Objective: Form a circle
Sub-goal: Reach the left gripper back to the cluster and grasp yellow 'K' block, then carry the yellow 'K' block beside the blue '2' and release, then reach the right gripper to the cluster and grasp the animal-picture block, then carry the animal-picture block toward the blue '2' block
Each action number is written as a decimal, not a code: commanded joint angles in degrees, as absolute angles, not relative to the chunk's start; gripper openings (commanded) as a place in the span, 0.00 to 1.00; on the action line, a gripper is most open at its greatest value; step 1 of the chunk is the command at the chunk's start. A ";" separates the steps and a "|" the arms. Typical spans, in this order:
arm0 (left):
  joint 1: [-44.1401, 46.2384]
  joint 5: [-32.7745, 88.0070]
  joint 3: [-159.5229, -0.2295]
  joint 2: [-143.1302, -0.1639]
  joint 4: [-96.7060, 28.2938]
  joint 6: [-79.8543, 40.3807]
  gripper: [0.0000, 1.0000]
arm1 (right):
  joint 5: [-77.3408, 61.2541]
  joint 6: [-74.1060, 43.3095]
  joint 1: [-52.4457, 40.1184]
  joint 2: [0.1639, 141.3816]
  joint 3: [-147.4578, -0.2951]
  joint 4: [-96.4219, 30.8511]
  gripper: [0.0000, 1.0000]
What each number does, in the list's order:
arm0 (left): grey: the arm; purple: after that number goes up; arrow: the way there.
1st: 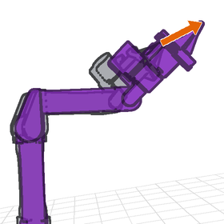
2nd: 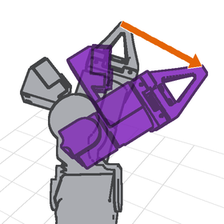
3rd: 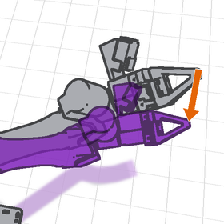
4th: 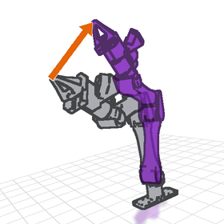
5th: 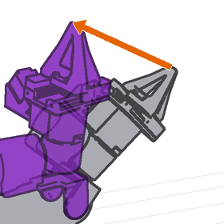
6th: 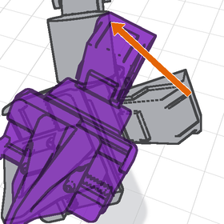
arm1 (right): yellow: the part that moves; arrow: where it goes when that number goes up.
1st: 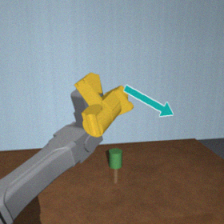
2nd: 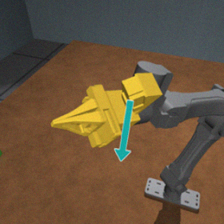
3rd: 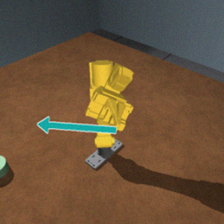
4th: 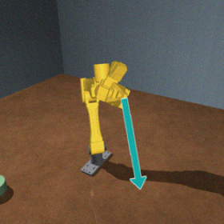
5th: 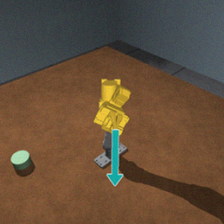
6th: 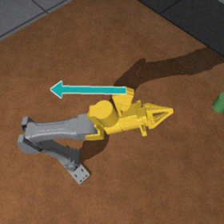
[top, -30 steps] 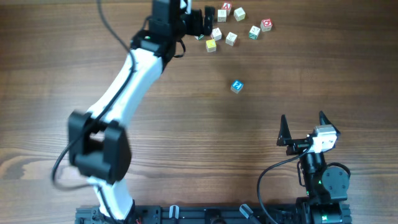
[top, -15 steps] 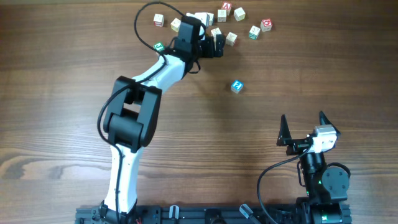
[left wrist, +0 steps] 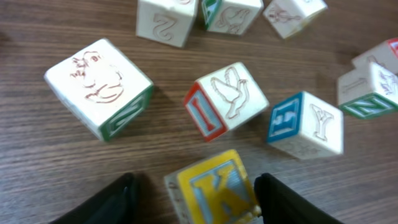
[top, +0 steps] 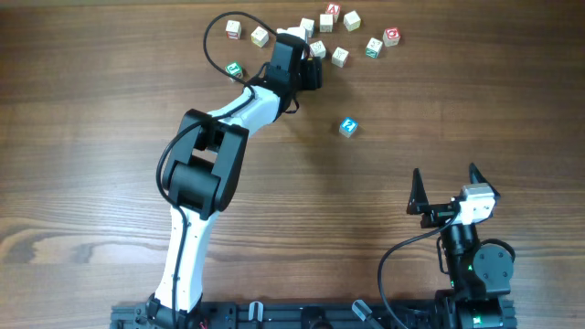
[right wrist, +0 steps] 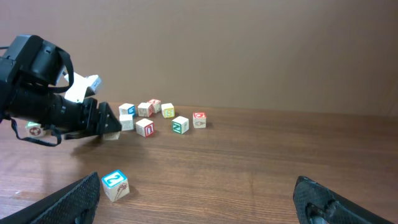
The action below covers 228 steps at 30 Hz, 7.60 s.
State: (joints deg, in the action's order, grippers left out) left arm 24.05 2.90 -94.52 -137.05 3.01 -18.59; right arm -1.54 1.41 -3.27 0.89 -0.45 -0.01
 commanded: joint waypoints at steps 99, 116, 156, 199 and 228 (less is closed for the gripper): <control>22.98 -8.01 -60.75 -80.99 2.74 -11.55 1.00 | -5.19 -6.24 -3.03 0.43 -0.30 0.34 1.00; 10.00 1.45 -60.75 -73.30 -8.45 -23.66 1.00 | -1.98 -28.51 -3.03 9.89 -3.90 14.11 0.98; 8.51 0.62 -60.75 -73.30 -20.91 -25.36 1.00 | 3.70 -28.71 -9.80 137.53 -110.56 -20.36 0.92; 8.51 0.60 -60.75 -73.30 -22.22 -25.34 1.00 | 1.65 -6.02 -9.41 122.23 -109.69 -77.14 0.05; 8.51 0.60 -60.75 -73.30 -25.56 -25.34 1.00 | -11.92 14.39 -9.30 89.06 -55.42 -17.65 0.04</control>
State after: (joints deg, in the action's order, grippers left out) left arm 8.86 0.75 -60.88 -73.60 -25.69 -24.77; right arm -1.80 0.38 -9.45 82.89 -56.10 -20.93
